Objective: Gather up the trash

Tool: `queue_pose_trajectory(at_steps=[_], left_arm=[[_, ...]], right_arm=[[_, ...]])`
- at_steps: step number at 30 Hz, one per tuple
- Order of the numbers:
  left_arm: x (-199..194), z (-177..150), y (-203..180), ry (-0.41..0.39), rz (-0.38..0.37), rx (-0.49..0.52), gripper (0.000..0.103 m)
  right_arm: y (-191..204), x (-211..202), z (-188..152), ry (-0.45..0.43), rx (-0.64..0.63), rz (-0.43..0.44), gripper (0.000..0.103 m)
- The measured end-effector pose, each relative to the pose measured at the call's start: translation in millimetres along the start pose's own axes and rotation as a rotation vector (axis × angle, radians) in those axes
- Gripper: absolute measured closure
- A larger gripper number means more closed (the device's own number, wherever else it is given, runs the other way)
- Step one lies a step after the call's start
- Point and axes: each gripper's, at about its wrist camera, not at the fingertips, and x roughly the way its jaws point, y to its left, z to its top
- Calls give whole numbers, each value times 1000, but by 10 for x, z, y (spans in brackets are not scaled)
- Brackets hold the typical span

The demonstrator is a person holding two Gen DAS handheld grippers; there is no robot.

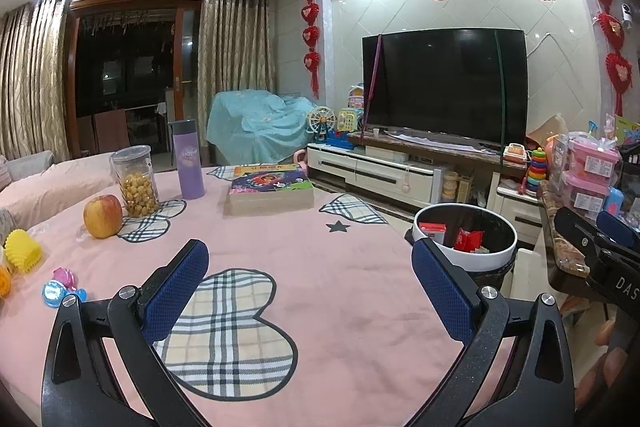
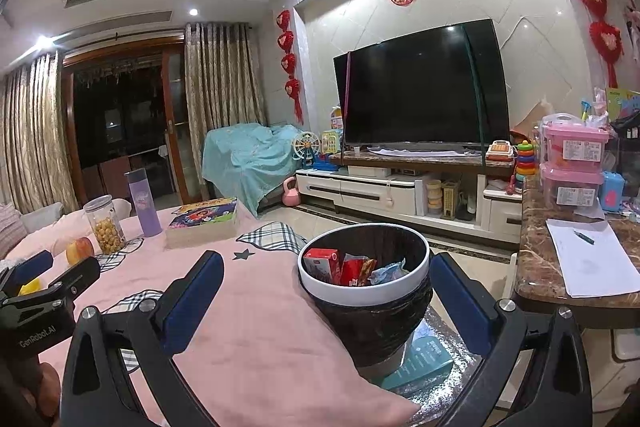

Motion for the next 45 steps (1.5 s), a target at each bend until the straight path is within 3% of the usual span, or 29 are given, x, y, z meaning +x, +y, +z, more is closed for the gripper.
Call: queue_pose_trajectory(at_steps=[40,45], left_arm=[[44,-41,7,14,-10,10,0],[102,-94,56,37,-8,9,0]], right_arm=[[16,-4,0,2,0,8,0],[95,99,-34,47,-2,46,0]])
